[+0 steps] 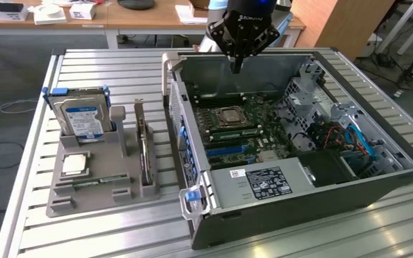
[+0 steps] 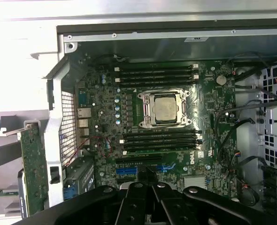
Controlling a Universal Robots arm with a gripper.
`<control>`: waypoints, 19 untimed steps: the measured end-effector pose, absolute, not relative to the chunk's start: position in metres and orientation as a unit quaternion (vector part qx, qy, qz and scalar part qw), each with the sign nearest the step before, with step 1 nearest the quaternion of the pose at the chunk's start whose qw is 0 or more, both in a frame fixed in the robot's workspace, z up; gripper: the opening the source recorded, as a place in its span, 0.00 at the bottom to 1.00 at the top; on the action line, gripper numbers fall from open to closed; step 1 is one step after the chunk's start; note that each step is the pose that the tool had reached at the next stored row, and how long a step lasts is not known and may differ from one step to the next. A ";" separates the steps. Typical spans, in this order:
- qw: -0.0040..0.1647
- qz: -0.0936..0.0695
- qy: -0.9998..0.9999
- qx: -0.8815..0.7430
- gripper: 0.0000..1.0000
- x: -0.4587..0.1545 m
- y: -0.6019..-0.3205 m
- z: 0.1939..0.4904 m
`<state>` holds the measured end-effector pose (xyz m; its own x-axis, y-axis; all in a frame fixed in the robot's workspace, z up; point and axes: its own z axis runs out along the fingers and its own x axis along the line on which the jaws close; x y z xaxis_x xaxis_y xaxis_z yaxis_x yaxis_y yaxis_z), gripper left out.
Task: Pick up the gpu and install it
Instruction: 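Reach for the gpu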
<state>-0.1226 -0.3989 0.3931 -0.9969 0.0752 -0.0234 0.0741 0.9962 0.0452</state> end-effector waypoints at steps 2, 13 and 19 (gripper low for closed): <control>0.013 0.022 0.999 0.037 0.11 -0.124 -0.399 0.393; 0.012 0.022 0.999 0.037 0.11 -0.136 -0.399 0.392; 0.012 0.022 0.999 0.037 0.11 -0.143 -0.400 0.390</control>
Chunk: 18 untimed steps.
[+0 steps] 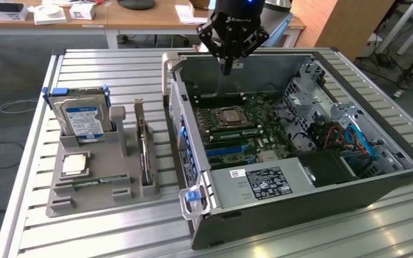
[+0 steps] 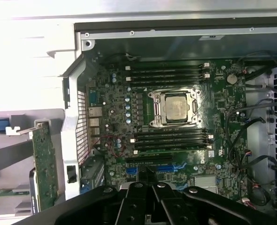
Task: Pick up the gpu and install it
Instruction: 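Reach for the gpu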
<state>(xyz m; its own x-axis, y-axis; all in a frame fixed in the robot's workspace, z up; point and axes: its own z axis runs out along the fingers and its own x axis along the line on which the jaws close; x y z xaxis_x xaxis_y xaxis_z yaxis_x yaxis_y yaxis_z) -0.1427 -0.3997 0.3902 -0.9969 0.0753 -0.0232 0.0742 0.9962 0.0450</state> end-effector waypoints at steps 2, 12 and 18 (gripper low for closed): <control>0.012 0.022 0.999 0.037 0.11 -0.144 -0.400 0.390; 0.012 0.022 0.999 0.037 0.11 -0.150 -0.402 0.388; 0.012 0.022 0.999 0.037 0.11 -0.158 -0.402 0.386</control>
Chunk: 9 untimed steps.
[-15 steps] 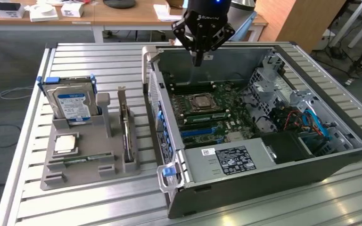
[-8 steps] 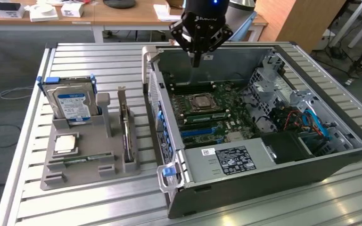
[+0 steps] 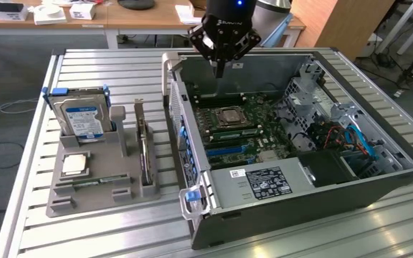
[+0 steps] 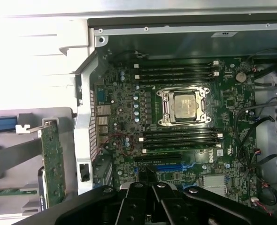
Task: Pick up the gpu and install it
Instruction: 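Reach for the gpu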
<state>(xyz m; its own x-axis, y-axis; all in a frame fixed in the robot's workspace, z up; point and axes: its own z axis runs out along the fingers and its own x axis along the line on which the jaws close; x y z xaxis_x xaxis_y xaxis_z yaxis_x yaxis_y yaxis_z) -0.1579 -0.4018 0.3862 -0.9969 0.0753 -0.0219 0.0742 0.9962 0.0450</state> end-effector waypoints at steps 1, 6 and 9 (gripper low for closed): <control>0.012 0.022 0.999 0.037 0.11 -0.158 -0.402 0.386; 0.012 0.022 0.999 0.037 0.11 -0.167 -0.402 0.385; 0.012 0.022 0.999 0.037 0.11 -0.174 -0.402 0.384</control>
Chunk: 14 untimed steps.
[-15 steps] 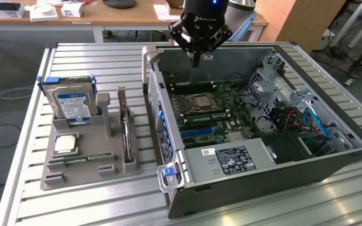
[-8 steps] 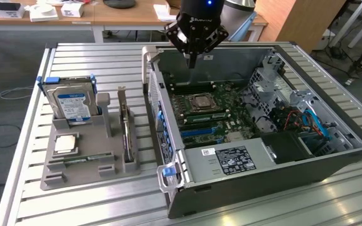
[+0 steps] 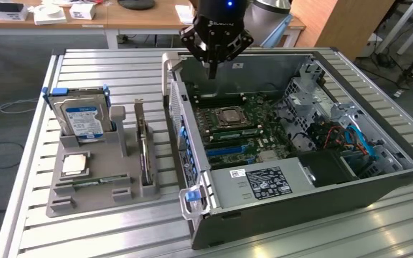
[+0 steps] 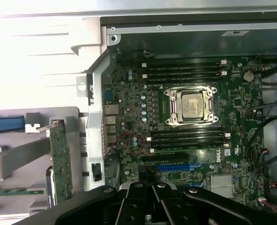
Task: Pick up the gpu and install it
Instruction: 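Reach for the gpu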
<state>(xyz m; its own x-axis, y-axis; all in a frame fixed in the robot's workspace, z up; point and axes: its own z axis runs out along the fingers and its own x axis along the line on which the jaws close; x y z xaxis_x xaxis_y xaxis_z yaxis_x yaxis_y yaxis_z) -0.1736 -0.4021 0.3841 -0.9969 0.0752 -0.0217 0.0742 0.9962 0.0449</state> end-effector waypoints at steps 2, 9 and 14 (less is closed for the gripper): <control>0.012 0.022 0.999 0.037 0.11 -0.177 -0.402 0.383; 0.010 0.022 0.999 0.037 0.11 -0.194 -0.402 0.379; 0.010 0.022 0.999 0.037 0.11 -0.206 -0.402 0.377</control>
